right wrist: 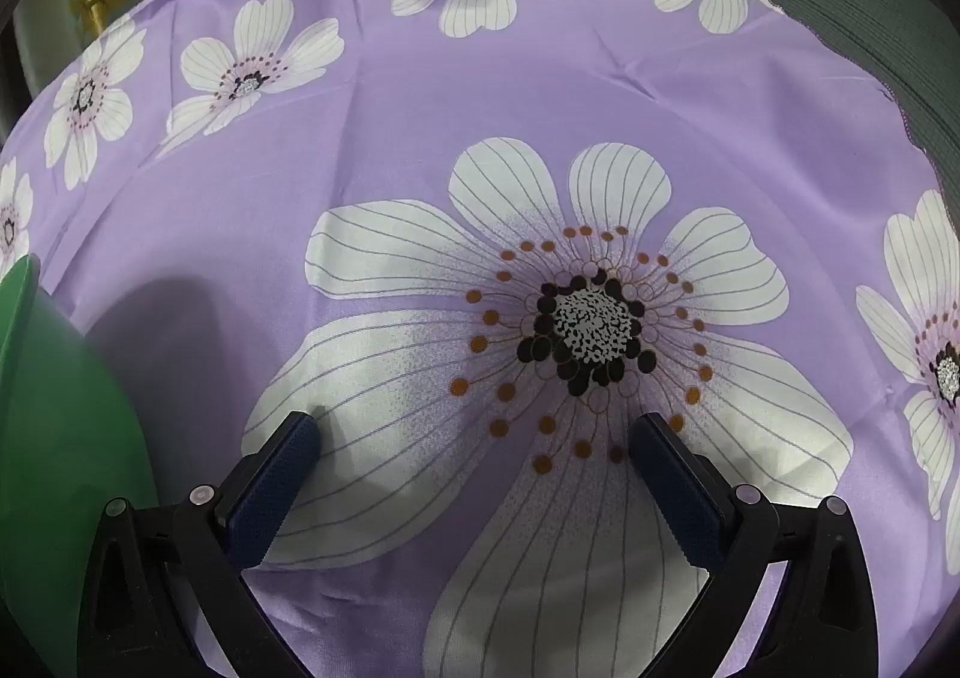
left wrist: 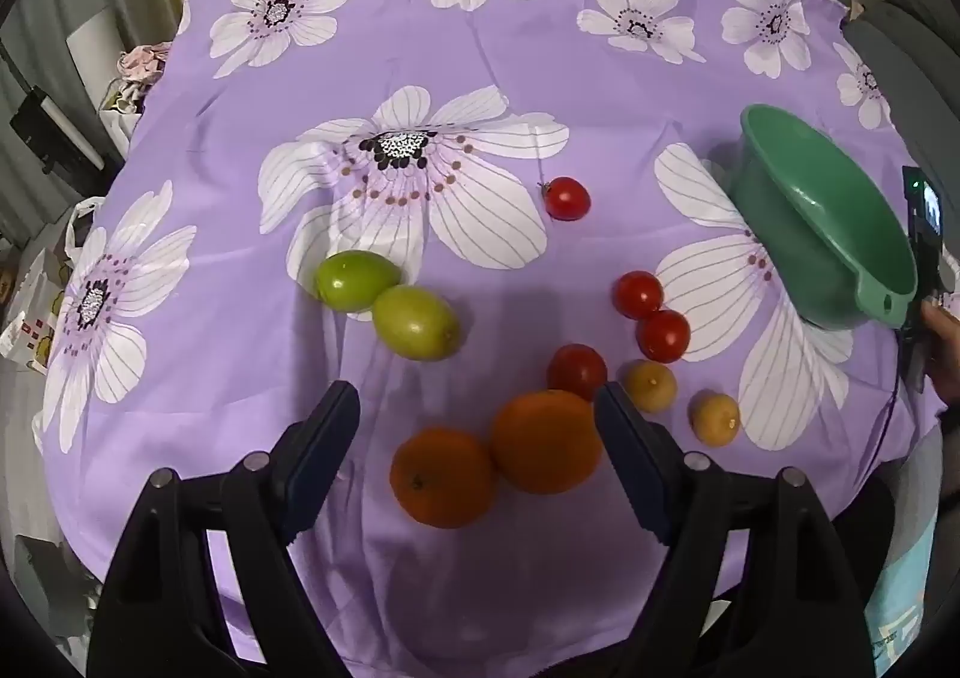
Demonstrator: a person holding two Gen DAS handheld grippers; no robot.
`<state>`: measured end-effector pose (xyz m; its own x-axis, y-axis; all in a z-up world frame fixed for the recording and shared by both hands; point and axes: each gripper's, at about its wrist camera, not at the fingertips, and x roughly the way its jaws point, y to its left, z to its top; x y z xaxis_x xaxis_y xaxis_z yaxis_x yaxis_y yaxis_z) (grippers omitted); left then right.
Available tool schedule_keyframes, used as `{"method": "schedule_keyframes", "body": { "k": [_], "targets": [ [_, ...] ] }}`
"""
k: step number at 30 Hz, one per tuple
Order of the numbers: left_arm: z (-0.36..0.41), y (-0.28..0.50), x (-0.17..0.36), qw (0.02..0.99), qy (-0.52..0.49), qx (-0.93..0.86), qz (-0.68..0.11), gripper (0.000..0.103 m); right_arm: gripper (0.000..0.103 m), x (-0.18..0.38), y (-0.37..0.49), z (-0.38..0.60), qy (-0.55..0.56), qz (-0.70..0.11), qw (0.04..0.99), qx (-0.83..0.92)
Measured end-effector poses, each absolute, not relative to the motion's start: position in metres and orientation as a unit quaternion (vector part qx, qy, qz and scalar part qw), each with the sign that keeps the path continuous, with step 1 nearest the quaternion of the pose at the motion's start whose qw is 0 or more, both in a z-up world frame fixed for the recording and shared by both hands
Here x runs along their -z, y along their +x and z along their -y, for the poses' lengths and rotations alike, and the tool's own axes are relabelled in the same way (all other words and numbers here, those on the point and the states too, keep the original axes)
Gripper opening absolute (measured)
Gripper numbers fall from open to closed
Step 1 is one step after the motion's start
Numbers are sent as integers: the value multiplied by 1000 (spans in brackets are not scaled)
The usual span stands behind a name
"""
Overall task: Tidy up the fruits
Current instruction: 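Lift the right tool and bring it toward the green bowl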
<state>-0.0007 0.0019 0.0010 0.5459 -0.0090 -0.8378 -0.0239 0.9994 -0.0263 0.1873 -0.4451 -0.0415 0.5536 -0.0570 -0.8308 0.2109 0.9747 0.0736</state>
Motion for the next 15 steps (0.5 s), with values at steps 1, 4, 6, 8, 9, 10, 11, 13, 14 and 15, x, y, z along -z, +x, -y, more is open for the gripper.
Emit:
{"method": "schedule_keyframes", "body": {
  "k": [1, 4, 6, 8, 9, 10, 11, 13, 14, 15],
  "targets": [
    [-3, -1, -1, 879, -20, -4, -476, 81, 102, 42, 187, 446, 85, -466, 878, 75],
    [-3, -3, -1, 881, -23, -7, -472, 80, 102, 42, 188, 445, 76, -472, 875, 79],
    [-1, -6, -2, 884, -26, -10, -466, 80, 102, 43, 187, 447, 75, -472, 875, 79],
    [2, -10, -3, 887, -27, -15, -460, 80, 103, 37, 188, 444, 76, -474, 874, 79],
    [1, -2, 0, 879, -35, 0, -475, 80, 103, 37, 188, 444, 75, -475, 873, 80],
    [1, -1, -1, 878, -33, -2, -477, 80, 103, 38, 186, 445, 80, -477, 871, 83],
    [1, -1, -1, 879, -32, -4, -477, 79, 103, 36, 183, 445, 89, -476, 870, 94],
    [1, -2, -3, 881, -30, -2, -472, 80, 103, 25, 168, 446, 110, -454, 877, 113],
    [1, -3, -3, 883, -28, -3, -469, 80, 103, 15, 156, 446, 114, -433, 886, 120],
    [0, -4, -5, 885, -28, -2, -464, 80, 103, 1, 143, 443, 105, -409, 896, 135]
  ]
}}
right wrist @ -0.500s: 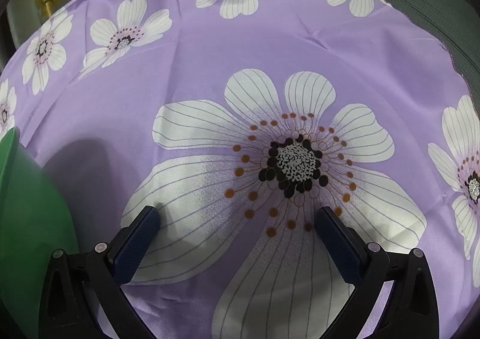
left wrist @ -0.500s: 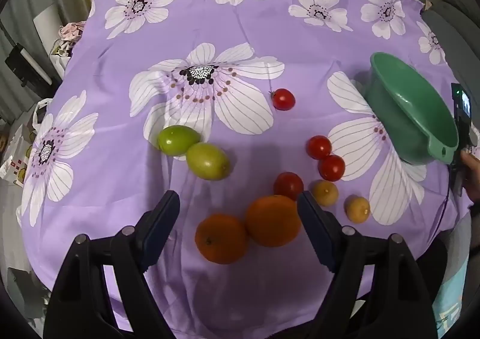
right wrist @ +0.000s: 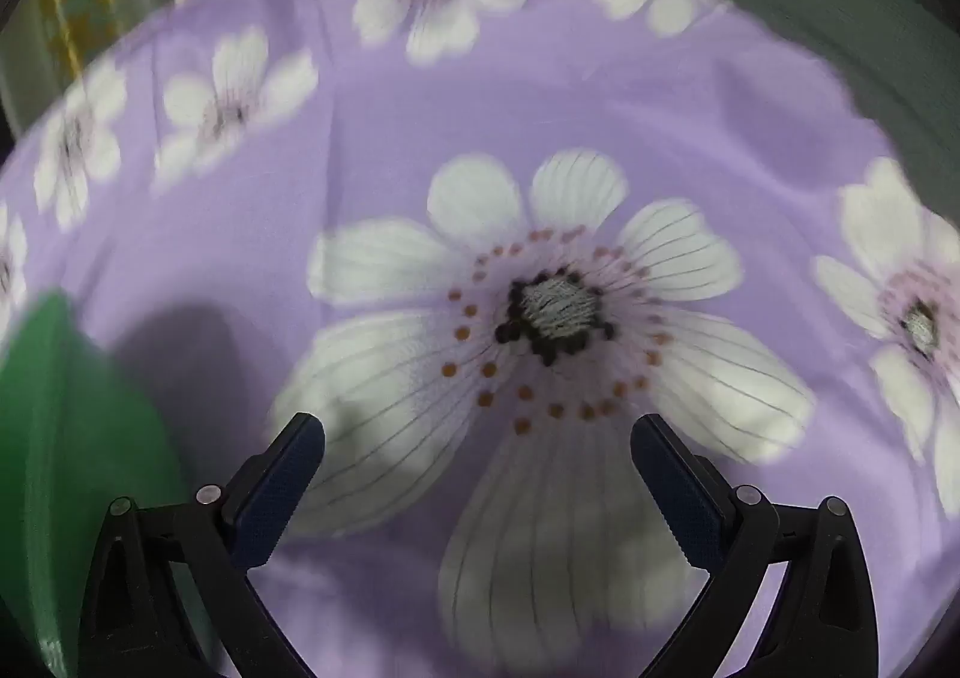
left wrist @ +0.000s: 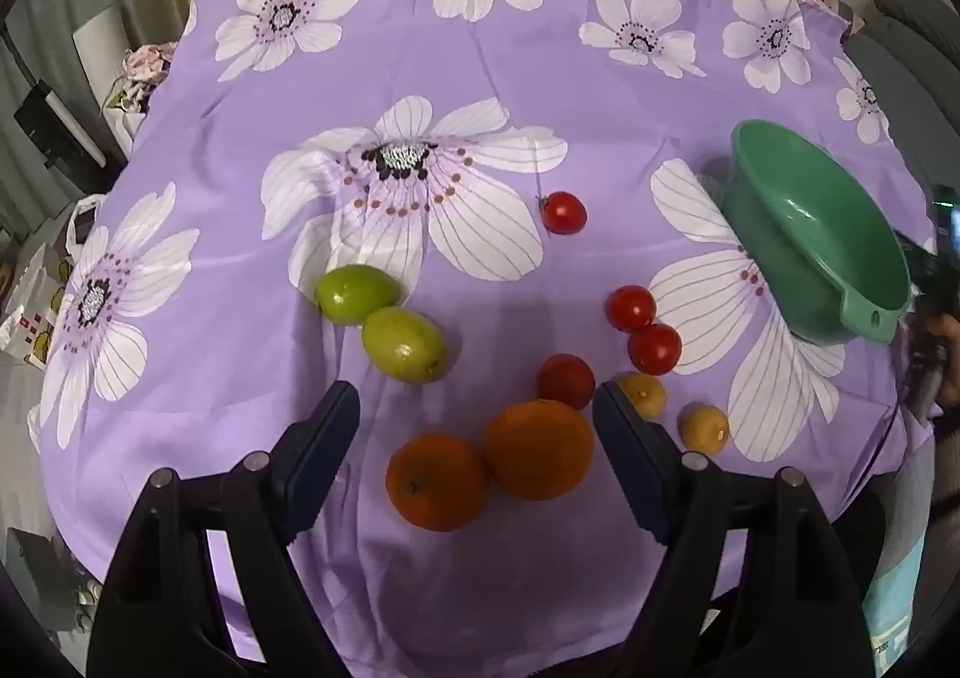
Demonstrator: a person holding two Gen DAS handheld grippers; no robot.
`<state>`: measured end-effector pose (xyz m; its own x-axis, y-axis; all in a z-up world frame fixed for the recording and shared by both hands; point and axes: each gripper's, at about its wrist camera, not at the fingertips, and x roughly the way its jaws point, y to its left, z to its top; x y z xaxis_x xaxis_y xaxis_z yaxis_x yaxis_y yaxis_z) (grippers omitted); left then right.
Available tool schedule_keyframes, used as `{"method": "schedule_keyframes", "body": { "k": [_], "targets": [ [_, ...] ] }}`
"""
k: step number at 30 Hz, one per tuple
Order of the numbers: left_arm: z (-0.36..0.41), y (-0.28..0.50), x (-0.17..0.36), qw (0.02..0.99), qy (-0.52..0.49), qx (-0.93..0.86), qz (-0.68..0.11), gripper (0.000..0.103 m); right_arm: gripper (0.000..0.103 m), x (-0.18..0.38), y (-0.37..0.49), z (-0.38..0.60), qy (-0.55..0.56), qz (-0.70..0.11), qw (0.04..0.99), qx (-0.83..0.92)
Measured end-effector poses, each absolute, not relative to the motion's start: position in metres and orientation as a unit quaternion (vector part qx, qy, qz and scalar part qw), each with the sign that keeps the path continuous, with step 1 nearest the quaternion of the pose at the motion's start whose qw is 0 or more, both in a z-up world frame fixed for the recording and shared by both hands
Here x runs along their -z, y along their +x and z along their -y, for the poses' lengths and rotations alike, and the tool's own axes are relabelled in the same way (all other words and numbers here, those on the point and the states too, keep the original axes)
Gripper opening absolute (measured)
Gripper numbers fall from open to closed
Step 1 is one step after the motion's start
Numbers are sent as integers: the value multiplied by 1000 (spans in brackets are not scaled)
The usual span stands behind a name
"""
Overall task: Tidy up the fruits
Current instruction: 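Lift the right tool and bring it toward the green bowl, then move the left tool to the larger orange and close on it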
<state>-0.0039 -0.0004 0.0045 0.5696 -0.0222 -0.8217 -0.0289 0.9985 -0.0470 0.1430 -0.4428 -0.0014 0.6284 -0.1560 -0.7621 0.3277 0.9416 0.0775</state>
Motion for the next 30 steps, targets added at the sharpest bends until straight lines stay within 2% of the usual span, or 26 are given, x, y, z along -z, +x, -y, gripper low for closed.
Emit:
{"method": "schedule_keyframes", "body": {
  "k": [6, 10, 18, 30],
  "targets": [
    [-3, -7, -14, 894, -30, 1, -447, 80, 103, -72, 79, 409, -5, -290, 942, 172],
    [-3, -11, -18, 901, -22, -5, -434, 80, 103, -98, 57, 377, 37, -269, 962, 36],
    [-8, -21, -22, 907, -16, -11, -421, 80, 103, -94, 38, 266, 11, -299, 935, -191],
    [-40, -35, -11, 899, -81, 27, -429, 80, 103, -58, 14, 171, -11, -372, 879, -297]
  ]
}}
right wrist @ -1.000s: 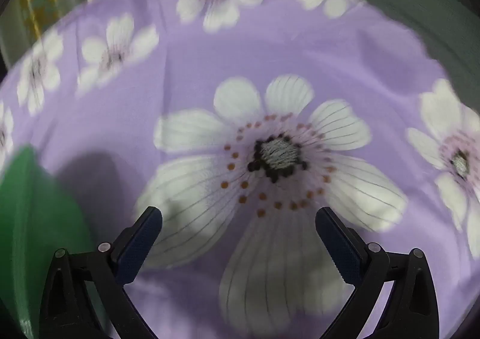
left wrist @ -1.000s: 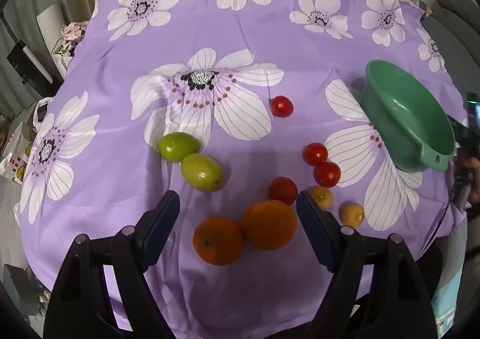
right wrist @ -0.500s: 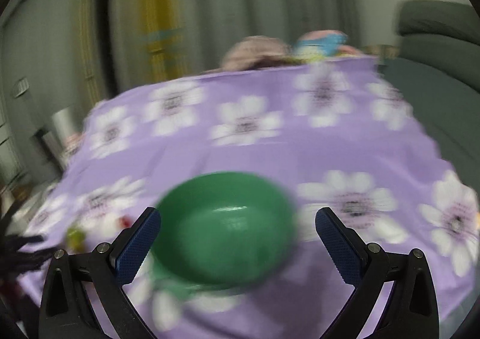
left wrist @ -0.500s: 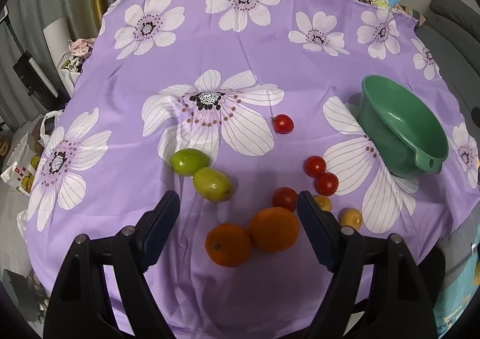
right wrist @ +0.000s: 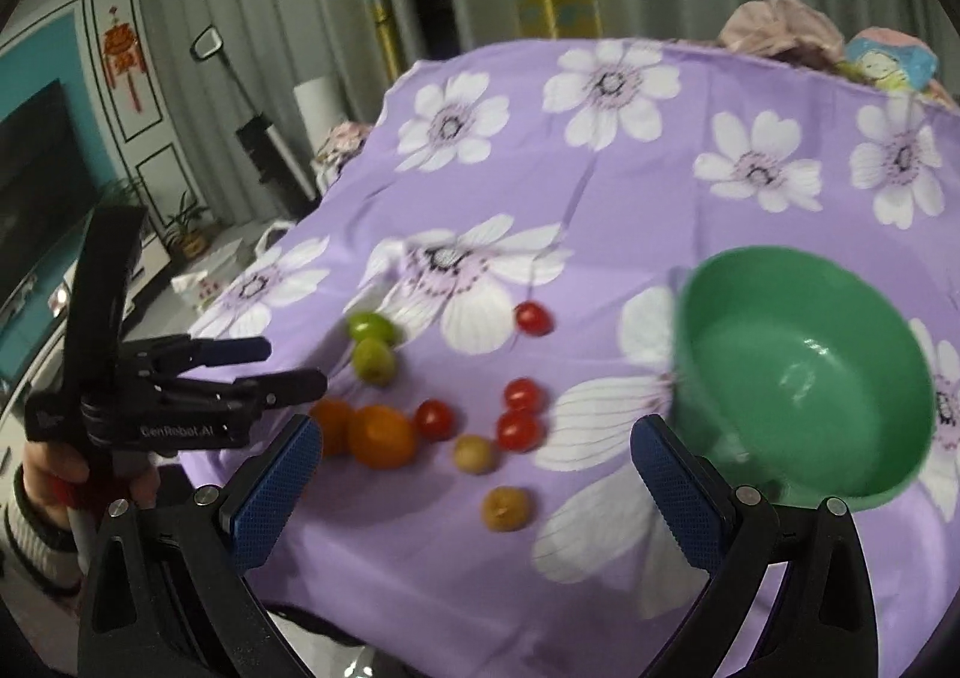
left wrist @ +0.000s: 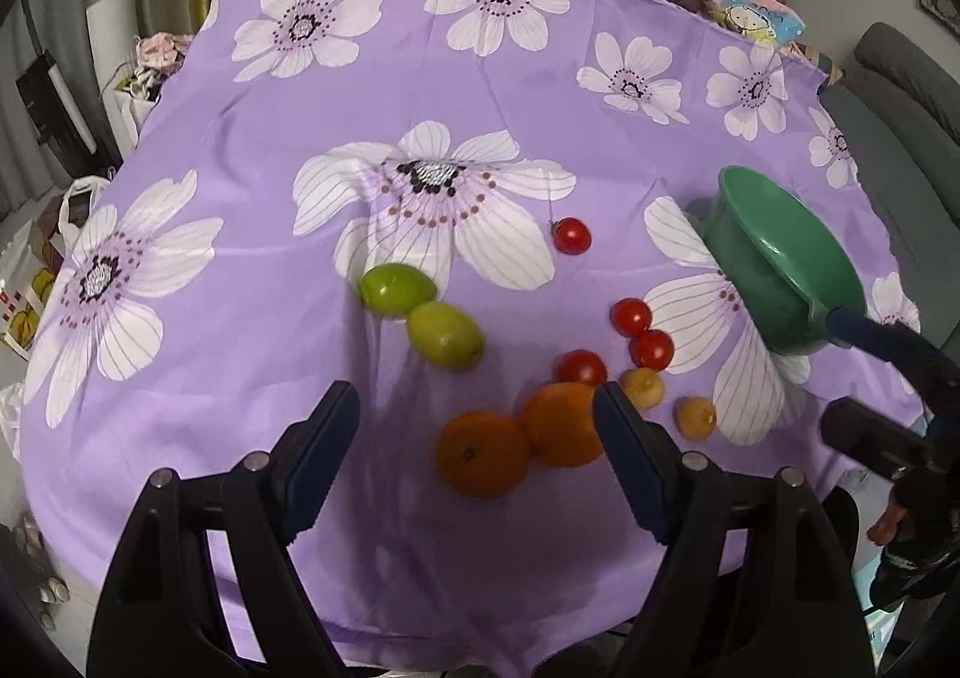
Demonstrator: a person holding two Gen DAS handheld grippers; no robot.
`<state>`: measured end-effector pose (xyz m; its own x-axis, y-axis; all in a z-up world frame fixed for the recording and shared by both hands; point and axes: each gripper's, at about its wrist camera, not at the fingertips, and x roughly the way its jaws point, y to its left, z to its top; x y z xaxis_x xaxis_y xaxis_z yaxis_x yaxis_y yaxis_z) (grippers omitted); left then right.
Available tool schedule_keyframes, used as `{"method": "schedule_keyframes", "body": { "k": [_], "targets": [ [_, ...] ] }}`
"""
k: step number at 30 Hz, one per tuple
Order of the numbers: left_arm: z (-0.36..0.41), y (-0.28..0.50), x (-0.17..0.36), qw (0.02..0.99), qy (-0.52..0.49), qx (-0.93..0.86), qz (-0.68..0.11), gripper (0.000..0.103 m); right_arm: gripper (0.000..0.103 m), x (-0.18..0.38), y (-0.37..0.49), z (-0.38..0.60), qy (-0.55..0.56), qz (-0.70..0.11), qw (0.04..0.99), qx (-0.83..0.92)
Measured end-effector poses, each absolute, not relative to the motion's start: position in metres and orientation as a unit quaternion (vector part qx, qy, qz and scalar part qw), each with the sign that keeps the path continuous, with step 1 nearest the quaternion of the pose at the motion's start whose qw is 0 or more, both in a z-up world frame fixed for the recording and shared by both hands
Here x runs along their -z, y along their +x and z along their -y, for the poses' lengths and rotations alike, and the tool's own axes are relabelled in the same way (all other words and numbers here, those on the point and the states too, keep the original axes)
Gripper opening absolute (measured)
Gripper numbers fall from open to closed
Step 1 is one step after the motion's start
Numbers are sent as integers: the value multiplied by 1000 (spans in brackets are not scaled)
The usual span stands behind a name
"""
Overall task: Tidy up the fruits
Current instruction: 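Move the left tool to the larger orange and close on it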
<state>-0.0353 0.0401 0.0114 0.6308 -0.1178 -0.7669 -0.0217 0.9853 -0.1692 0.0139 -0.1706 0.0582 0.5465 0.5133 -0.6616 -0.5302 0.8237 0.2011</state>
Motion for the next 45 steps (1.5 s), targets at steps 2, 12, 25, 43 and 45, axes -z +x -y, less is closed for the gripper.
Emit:
{"method": "schedule_keyframes", "body": {
  "k": [2, 12, 25, 43, 45],
  "targets": [
    [-46, -39, -7, 896, -98, 37, -432, 79, 103, -51, 13, 160, -14, -387, 871, -302],
    [-61, -48, 5, 879, -150, 99, -442, 79, 96, -28, 7, 133, -17, -432, 837, -335],
    [-46, -37, 0, 872, -150, 169, -435, 63, 73, -9, 14, 110, -3, -449, 813, -372],
    [-27, -8, 19, 833, -161, 167, -503, 62, 69, 7, 34, 105, -2, -465, 797, -385],
    [-29, -6, 19, 829, -163, 172, -506, 62, 68, 6, 38, 104, -2, -463, 797, -388]
  ]
}}
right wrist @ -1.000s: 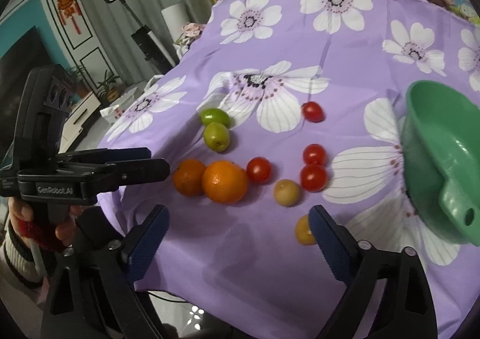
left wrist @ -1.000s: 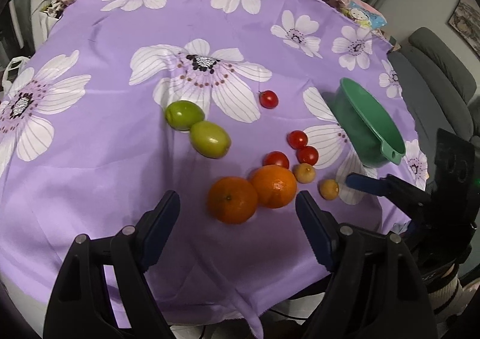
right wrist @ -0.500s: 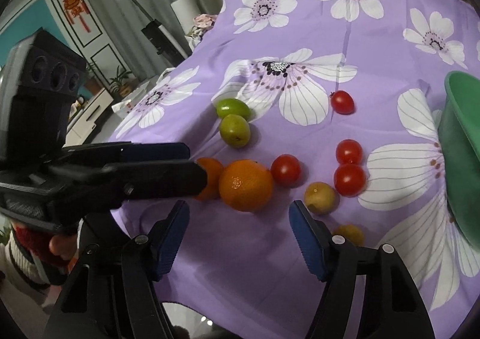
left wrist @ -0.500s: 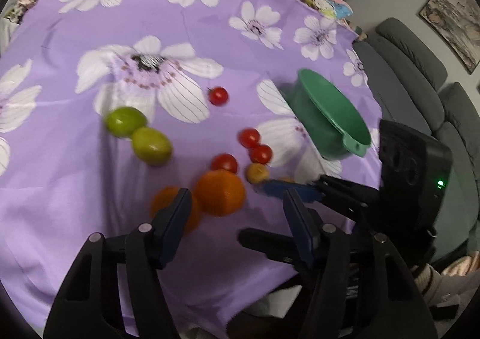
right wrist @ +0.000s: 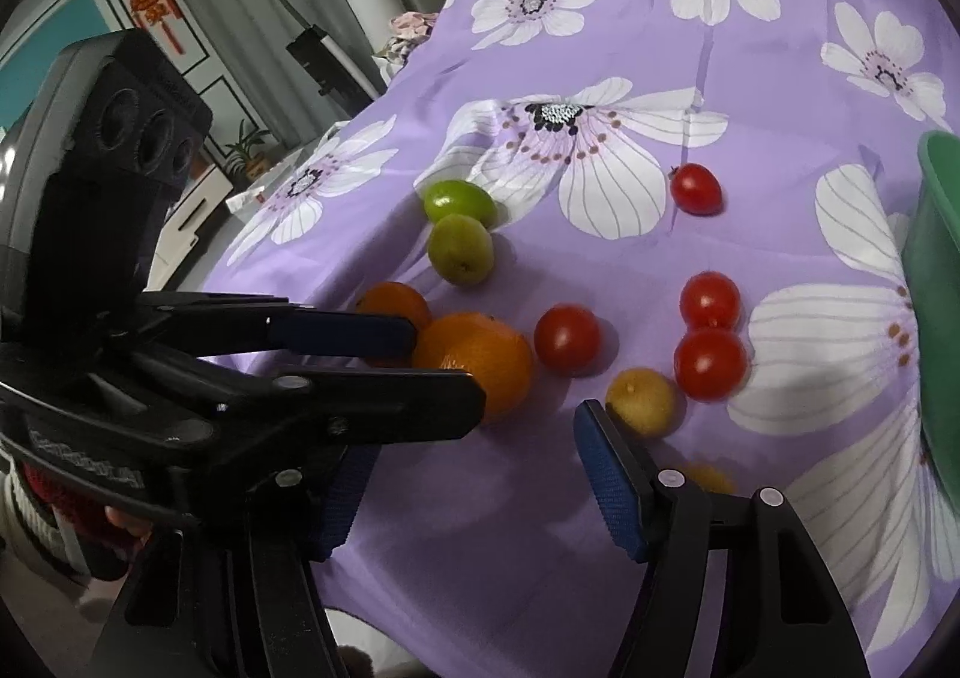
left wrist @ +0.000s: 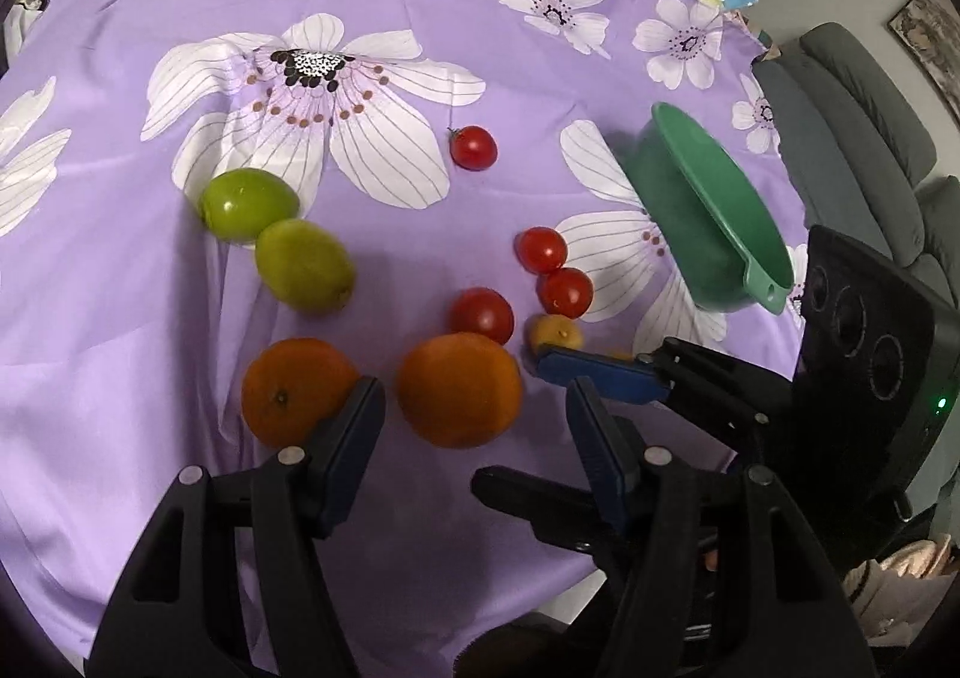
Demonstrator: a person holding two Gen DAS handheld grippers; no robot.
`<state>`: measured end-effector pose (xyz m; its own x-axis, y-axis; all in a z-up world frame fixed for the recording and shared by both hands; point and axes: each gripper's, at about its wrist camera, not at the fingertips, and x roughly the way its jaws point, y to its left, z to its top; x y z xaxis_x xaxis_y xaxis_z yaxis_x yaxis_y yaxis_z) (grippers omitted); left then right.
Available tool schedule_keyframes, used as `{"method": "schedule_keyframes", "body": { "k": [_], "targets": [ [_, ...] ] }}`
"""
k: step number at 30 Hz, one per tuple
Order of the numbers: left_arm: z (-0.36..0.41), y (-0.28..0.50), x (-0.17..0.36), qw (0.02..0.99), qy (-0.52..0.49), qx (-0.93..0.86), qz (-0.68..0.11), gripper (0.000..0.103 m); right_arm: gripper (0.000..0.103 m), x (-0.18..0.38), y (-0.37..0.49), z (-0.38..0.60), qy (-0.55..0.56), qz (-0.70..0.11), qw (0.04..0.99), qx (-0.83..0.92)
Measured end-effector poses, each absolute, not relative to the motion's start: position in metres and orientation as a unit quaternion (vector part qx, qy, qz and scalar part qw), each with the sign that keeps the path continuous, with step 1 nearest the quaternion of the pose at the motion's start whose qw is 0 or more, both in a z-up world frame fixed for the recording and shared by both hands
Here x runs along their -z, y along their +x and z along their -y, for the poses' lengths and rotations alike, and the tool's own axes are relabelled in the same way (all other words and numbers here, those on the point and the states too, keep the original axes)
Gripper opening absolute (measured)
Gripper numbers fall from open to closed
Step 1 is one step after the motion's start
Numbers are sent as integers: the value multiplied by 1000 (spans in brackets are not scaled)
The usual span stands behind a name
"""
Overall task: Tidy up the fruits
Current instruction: 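Move the left tool to the larger orange and close on it, then carry the orange with the left tool into the green bowl and release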
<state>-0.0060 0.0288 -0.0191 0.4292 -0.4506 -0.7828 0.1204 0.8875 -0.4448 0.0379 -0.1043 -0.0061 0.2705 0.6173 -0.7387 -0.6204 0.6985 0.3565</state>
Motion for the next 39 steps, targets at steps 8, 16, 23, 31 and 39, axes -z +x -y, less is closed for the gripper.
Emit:
{"method": "schedule_keyframes", "body": {
  "k": [8, 16, 23, 31, 39],
  "targets": [
    [-35, 5, 25, 819, -183, 175, -515, 46, 58, 10, 43, 96, 1, -465, 789, -400],
    [-35, 9, 25, 820, -172, 172, -518, 44, 47, 13, 49, 96, 7, -476, 790, -387],
    [-32, 6, 25, 824, -167, 168, -515, 44, 46, 14, 48, 96, 1, -469, 795, -385],
    [-25, -4, 9, 833, -160, 177, -499, 44, 45, 1, 36, 100, 7, -456, 805, -379],
    [-5, -1, -13, 846, -139, 198, -475, 44, 45, -22, 30, 118, 8, -426, 830, -360]
  ]
}}
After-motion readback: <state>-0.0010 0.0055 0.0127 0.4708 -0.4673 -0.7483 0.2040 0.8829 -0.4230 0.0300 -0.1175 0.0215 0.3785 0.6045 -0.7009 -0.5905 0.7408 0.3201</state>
